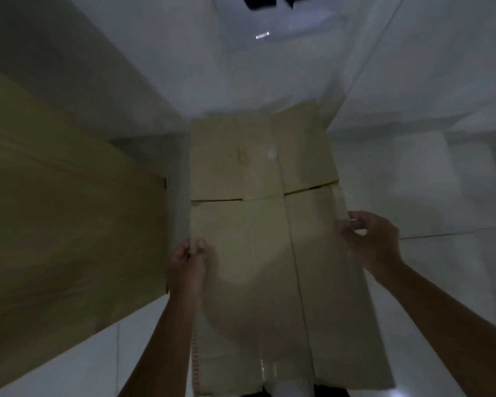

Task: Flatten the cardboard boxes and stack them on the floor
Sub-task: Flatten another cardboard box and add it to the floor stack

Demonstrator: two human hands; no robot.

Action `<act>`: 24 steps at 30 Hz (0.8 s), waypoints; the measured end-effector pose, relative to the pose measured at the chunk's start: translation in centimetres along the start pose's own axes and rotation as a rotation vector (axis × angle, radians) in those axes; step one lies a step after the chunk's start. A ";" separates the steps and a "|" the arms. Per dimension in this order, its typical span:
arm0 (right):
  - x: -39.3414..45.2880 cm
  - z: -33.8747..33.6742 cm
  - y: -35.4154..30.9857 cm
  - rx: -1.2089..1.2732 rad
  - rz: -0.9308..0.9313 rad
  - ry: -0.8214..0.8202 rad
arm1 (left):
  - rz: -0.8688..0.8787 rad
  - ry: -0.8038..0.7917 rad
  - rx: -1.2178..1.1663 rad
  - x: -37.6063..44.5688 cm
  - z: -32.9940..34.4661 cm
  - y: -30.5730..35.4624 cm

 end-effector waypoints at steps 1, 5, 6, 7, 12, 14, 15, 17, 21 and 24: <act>1.5 1.8 1.7 0.017 0.017 0.004 | -0.011 -0.031 -0.001 1.5 1.4 -1.7; 6.9 8.3 7.5 0.012 0.036 0.024 | -0.012 -0.079 0.021 7.4 6.7 -8.5; 8.1 9.8 8.8 0.011 0.037 0.036 | 0.001 -0.068 0.020 8.5 7.9 -9.9; 8.9 10.8 9.8 0.027 0.041 0.055 | 0.027 -0.053 0.019 9.3 9.0 -10.5; 13.3 13.6 12.9 0.124 0.156 0.225 | 0.178 0.006 0.060 13.3 14.7 -10.8; 14.8 14.1 13.5 0.164 0.242 0.262 | 0.203 0.053 0.063 14.6 16.7 -10.6; 15.4 14.4 13.7 0.142 0.257 0.257 | 0.206 0.088 0.100 15.0 17.3 -10.9; 16.4 15.4 13.8 0.007 0.218 0.195 | 0.229 0.150 0.241 15.4 17.7 -11.1; 16.1 16.1 13.3 -0.227 0.179 -0.006 | 0.330 0.033 0.561 14.6 17.6 -10.3; 13.1 15.0 11.4 -0.422 0.080 -0.059 | 0.465 -0.127 0.933 11.0 17.3 -8.2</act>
Point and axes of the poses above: each hand's wrist, its own x-axis towards the middle knuckle, its own z-axis out of the palm, y = z × x, the point moved 6 cm from there along x, towards the middle knuckle, and after that the axes turned 4 degrees about z, right-handed, at the moved point
